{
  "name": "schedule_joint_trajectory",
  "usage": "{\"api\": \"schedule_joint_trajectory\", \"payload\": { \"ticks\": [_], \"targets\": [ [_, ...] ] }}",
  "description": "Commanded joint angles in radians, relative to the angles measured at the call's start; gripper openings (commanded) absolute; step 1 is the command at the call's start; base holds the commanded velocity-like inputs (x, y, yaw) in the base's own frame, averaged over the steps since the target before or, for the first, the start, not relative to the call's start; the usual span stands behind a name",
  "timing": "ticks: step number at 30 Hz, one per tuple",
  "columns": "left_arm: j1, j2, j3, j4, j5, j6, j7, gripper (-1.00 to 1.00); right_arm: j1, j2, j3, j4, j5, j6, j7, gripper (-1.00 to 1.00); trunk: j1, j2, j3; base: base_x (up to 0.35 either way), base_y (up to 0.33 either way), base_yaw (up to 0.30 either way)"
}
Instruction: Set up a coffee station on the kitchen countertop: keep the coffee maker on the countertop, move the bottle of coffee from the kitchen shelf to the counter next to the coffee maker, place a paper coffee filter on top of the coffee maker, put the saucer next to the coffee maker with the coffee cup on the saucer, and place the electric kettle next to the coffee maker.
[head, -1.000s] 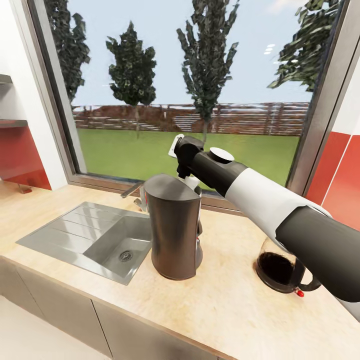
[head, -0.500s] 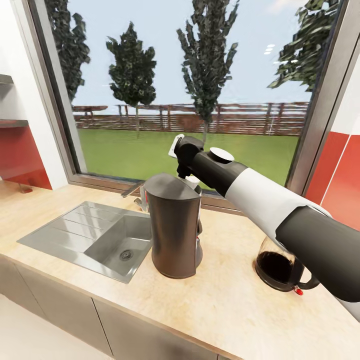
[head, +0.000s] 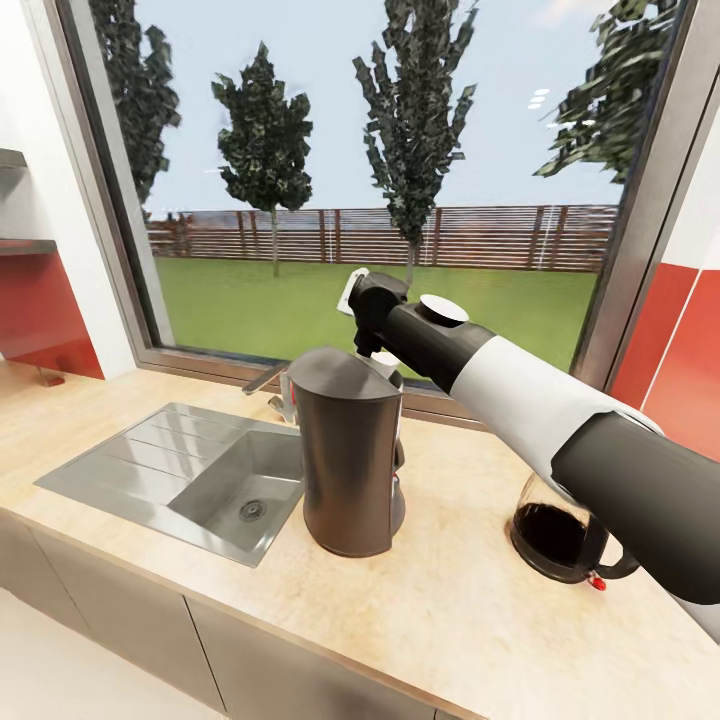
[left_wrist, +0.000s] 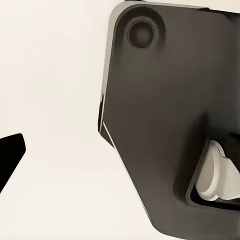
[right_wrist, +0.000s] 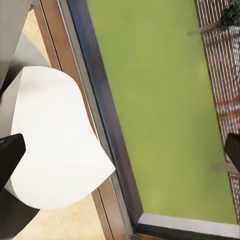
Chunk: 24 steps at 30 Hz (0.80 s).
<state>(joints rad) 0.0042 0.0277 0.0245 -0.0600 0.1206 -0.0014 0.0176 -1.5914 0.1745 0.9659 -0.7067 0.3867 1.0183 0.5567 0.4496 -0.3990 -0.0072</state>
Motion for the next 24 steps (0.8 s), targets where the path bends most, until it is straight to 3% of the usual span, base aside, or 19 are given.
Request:
{"api": "schedule_joint_trajectory", "payload": {
  "ticks": [1,24],
  "targets": [
    [0.0,0.0,0.002,-0.001,0.008,0.0,0.001,1.0,-0.001,0.0,0.002,-0.001,0.011,0.002,0.009,1.0,0.0,-0.001,-0.001,0.0,0.0,0.0],
    [0.0,0.0,0.002,-0.001,0.008,0.0,0.001,1.0,-0.001,0.0,0.002,-0.003,0.014,0.003,0.009,1.0,0.0,-0.001,-0.001,-0.041,0.0,0.0]
  ]
}}
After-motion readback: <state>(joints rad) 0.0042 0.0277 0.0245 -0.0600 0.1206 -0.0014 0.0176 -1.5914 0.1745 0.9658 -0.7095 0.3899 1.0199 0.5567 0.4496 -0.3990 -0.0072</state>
